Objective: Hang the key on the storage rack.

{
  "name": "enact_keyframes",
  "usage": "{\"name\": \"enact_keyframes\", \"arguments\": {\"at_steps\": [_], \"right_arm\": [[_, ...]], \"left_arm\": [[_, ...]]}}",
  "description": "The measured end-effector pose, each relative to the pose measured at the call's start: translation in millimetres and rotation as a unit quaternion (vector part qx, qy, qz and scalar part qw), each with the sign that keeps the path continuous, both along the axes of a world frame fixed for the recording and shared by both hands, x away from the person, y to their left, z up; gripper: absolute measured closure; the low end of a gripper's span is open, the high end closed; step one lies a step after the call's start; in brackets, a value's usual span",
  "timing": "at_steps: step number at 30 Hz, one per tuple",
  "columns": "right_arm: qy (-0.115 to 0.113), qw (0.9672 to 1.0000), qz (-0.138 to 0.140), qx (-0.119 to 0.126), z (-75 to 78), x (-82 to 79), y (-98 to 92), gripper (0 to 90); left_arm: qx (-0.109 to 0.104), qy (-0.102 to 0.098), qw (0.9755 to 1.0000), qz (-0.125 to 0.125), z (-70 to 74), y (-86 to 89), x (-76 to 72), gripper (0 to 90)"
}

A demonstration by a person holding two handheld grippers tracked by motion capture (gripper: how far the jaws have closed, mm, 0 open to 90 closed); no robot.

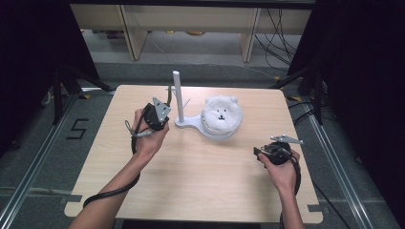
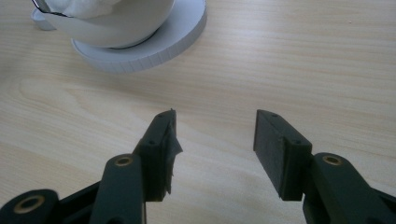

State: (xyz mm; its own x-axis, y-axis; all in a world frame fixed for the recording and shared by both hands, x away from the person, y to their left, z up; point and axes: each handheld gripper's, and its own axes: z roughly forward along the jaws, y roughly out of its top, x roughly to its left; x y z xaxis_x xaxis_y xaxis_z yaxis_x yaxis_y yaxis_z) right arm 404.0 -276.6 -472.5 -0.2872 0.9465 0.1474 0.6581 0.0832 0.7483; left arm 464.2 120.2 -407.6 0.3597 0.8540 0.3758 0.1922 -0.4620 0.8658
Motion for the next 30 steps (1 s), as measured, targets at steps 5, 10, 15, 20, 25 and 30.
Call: {"name": "enact_keyframes", "arguments": {"at_steps": [5, 10, 15, 20, 25, 30], "right_arm": [[0.001, 1.0000, -0.002, -0.002, 1.3, -1.1, -1.1, 50.2], [0.002, 1.0000, -0.003, -0.001, 0.9, -1.0, -0.6, 50.2], [0.003, 1.0000, -0.005, -0.002, 1.7, -1.3, -0.1, 50.2], [0.002, 1.0000, -0.004, -0.001, 1.1, -1.1, -0.5, 50.2], [0.001, 1.0000, -0.004, -0.001, 1.1, -1.2, -0.8, 50.2], [0.010, 0.9998, -0.015, 0.009, 2.1, -3.0, 1.3, 50.2]], "left_arm": [[-0.014, 0.005, 0.9999, -0.001, -2.5, -0.1, 0.6, 79.3], [-0.027, 0.015, 0.9995, -0.004, -4.3, 2.7, 2.3, 79.1], [-0.036, 0.020, 0.9991, -0.005, -8.6, 3.6, 5.6, 78.9], [-0.051, 0.031, 0.9981, -0.013, -13.8, 1.9, 8.4, 79.8], [-0.063, 0.037, 0.9972, -0.015, -17.1, 2.1, 10.3, 79.8], [-0.070, 0.038, 0.9967, -0.016, -18.2, 4.7, 9.9, 79.2]]}}
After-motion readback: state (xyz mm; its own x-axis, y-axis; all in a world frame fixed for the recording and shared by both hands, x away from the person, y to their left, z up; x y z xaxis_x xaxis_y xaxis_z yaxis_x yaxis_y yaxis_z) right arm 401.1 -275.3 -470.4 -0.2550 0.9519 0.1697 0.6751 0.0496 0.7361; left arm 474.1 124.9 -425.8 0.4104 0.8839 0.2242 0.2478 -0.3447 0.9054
